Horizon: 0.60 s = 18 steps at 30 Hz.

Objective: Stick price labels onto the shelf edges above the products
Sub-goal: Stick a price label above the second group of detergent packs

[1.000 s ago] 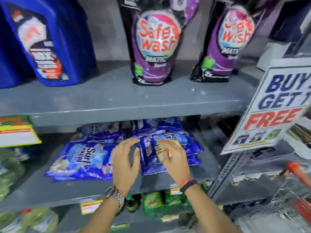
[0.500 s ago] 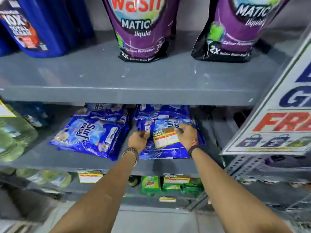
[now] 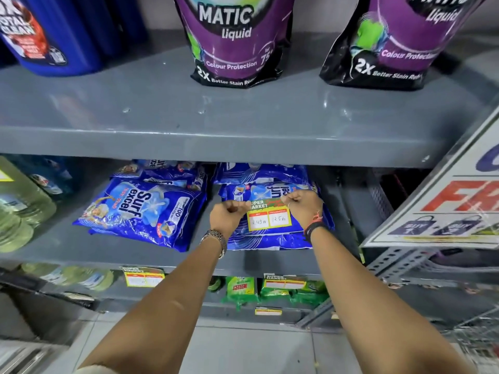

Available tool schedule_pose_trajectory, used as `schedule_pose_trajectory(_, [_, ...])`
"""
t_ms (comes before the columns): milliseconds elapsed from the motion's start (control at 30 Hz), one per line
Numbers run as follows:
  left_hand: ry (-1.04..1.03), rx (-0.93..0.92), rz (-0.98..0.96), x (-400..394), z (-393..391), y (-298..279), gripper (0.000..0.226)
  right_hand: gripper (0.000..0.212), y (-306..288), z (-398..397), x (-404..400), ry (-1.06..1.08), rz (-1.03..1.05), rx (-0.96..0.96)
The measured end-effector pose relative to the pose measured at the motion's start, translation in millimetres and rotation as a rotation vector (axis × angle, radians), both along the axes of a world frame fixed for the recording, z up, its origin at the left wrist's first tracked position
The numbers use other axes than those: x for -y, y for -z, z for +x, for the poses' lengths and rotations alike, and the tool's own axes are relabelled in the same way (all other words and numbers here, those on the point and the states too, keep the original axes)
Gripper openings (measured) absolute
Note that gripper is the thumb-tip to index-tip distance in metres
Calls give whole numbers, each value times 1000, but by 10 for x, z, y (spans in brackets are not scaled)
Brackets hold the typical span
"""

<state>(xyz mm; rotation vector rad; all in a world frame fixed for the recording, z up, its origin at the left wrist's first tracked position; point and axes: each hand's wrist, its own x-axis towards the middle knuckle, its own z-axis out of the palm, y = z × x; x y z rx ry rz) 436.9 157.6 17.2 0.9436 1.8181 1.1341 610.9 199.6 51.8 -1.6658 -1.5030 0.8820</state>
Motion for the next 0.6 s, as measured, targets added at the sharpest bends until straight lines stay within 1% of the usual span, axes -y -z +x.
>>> schedule_pose_trajectory(100, [-2,122,49,64,-55,-96,18,14,-69,35,113,-9,5,-51])
schedule_pose_trajectory(167, [25,179,66,102,-82,-161,19,13,-101,39,167,-15,25,-41])
schedule_pose_trajectory(233, [64,243,97,153,-112,-233,12,13,-140,26,225,-8,38,-41])
schedule_pose_trajectory(300, [90,279,130,197,-144,-320,16,15,-187,-6,272,3,50,-28])
schedule_pose_trajectory(367, [91,278,153,228,-174,-398,24,16,-235,-39,299,14,57,-27])
schedule_pose_trajectory(433, [98,248,173,273,-196,-492,28,16,-303,-71,343,20,57,-55])
schedule_pose_trajectory(600, [43,257,292,534,-181,-779,23,7,-547,-89,553,-20,134,-122])
